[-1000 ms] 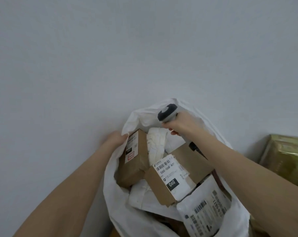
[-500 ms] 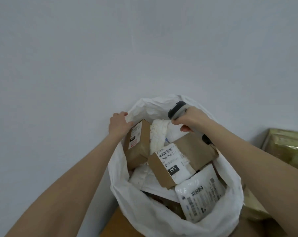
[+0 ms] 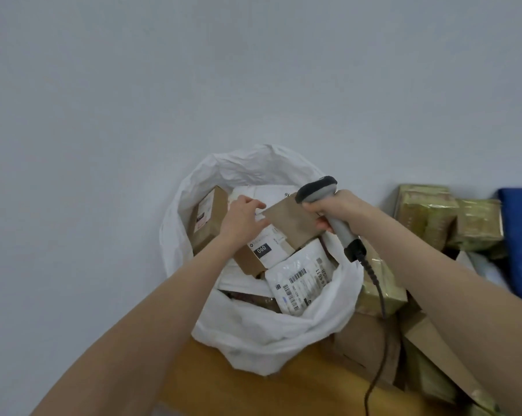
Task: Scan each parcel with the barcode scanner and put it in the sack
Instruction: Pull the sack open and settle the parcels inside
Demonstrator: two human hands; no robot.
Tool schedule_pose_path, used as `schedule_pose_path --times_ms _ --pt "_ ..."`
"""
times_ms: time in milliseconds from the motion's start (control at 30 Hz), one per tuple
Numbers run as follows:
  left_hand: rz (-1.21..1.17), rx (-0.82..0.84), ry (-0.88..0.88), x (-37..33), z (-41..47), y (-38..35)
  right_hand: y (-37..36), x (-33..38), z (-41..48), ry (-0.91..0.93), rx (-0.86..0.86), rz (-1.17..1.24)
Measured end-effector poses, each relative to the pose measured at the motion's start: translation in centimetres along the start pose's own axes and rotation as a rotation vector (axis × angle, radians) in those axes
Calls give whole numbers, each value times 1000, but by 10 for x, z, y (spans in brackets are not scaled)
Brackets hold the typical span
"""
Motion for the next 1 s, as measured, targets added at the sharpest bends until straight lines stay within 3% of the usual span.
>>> schedule_pose_path --times_ms 267,333,467,567,633,700,867,1000 --pt "57 -96 -61 43 -77 13 -58 -51 -58 -2 -52 215" --pt "121 54 -90 63 -92 14 -74 -53 -67 18 -48 207" --pt "392 535 -108 105 -130 -6 -105 -50 -78 37 43 180" --pt "674 628 -167 117 -145 -17 -122 -50 -84 25 115 150" --pt "730 555 -210 111 -140 -16 -123 -53 -84 19 128 150" --pt "642 414 -202 102 -127 -4 -119 -53 -81 31 111 124" --pt "279 -99 -47 81 -85 95 -96 -36 -78 147 24 12" --pt "146 -381 84 77 -68 162 -84 -5 -79 173 5 33"
Point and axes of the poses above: each hand's wrist, its own z-axis towards the middle knuckle, its own y-axis out of the back of the hand, x = y × z, the point moved 8 cm from there along z, towards the middle knuckle, and after that the axes turned 7 degrees about -x, right-handed, at the moved point
